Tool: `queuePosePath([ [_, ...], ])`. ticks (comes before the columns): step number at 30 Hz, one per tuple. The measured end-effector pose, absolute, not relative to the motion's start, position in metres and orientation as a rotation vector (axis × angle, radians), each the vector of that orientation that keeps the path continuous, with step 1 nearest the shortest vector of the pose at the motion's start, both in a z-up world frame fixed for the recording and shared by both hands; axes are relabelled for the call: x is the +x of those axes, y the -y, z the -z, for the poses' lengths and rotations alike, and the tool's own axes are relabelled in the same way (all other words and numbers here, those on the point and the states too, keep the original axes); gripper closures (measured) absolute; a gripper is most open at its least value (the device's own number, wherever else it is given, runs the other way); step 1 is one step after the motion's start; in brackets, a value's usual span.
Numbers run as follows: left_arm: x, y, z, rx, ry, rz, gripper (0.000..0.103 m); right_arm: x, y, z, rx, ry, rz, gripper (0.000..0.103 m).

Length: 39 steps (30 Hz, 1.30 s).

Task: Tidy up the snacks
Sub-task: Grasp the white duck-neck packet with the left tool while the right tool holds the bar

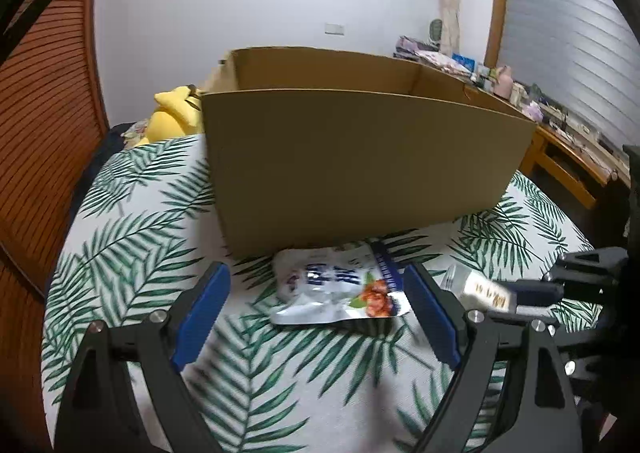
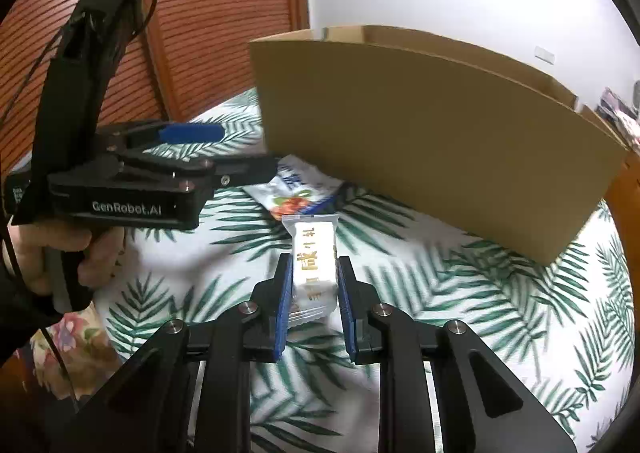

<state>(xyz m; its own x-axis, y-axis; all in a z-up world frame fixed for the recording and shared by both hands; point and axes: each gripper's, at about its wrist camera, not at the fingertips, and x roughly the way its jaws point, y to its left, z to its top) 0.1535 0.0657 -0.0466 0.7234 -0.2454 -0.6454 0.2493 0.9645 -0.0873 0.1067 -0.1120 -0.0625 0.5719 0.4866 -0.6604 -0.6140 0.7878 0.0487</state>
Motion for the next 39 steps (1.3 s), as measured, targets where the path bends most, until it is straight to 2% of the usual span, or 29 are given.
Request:
queuePosePath([
  [16,0.180,-0.032,0.070,0.095,-0.877,0.289,0.014,0.123,0.133,0.068,-0.193,-0.669,-0.560,0.083],
  [27,0.186,-0.030,0.078,0.098,-0.922,0.253,0.014,0.124,0.136,0.068,-0.176,-0.670,-0.557,0.083],
  [36,0.171,-0.037,0.076,0.084,-0.928,0.292,0.021,0.121,0.136,0.068,-0.179,-0.657,-0.558,0.083],
  [38,0.165,-0.043,0.075,0.055,-0.925,0.303,0.024,0.121,0.136,0.068,-0.177,-0.655,-0.559,0.083],
  [39,0.161,-0.046,0.073,0.036,-0.920,0.312,0.028,0.121,0.136,0.068,-0.177,-0.654,-0.558,0.083],
])
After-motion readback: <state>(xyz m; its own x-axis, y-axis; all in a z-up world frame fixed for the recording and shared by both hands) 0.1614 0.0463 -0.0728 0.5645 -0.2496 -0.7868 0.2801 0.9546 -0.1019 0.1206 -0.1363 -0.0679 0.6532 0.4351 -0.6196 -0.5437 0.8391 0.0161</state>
